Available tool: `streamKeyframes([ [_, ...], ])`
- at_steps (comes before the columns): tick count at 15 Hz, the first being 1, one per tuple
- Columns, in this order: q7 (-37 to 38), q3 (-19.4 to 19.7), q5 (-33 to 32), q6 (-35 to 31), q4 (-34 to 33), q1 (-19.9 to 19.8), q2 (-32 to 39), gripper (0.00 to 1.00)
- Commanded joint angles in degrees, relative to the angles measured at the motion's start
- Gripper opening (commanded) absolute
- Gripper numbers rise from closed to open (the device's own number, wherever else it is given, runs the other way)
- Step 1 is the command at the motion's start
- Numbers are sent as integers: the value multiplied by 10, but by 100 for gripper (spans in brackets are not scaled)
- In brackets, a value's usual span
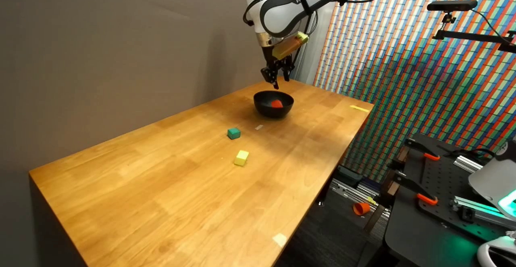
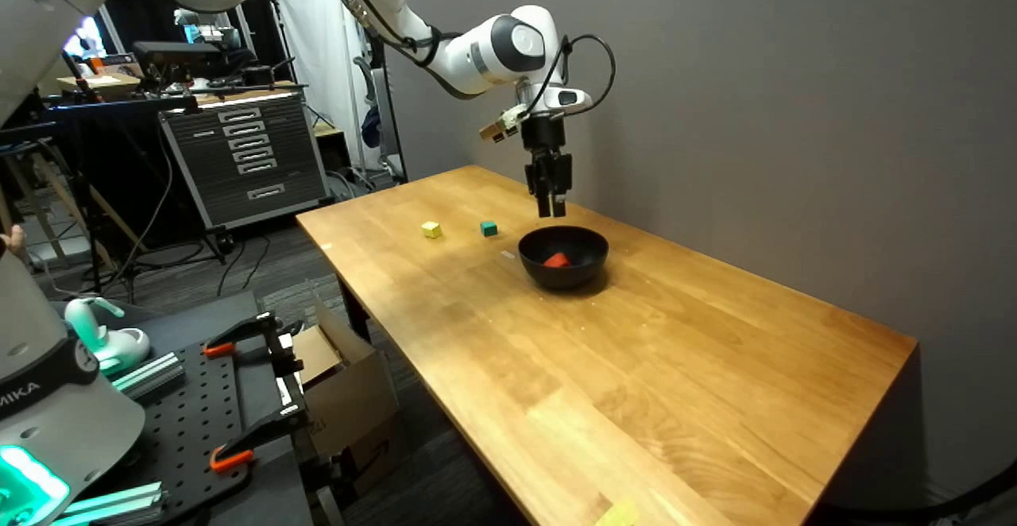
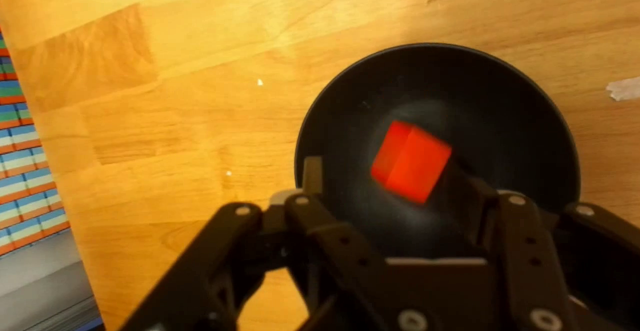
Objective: Put the orange and green blocks in the bowl
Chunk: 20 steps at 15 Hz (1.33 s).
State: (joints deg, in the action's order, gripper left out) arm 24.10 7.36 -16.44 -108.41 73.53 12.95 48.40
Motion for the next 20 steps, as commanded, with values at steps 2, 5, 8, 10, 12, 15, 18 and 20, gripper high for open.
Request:
streamKeyframes([
  [2, -71, -58, 73, 6, -78, -34, 49, 100],
  [5, -110, -100, 127, 20, -135, -31, 81, 100],
  [8, -155, -139, 174, 28, -183, -28, 111, 100],
  [10, -175, -159, 200, 35, -209, -25, 133, 100],
  [12, -165, -157, 204, 38, -226, -10, 153, 100],
  [15, -166, -155, 204, 32, -245, 3, 184, 100],
  [18, -166, -153, 200, 30, -262, 14, 212, 100],
  [20, -164, -151, 197, 32, -275, 19, 228, 100],
])
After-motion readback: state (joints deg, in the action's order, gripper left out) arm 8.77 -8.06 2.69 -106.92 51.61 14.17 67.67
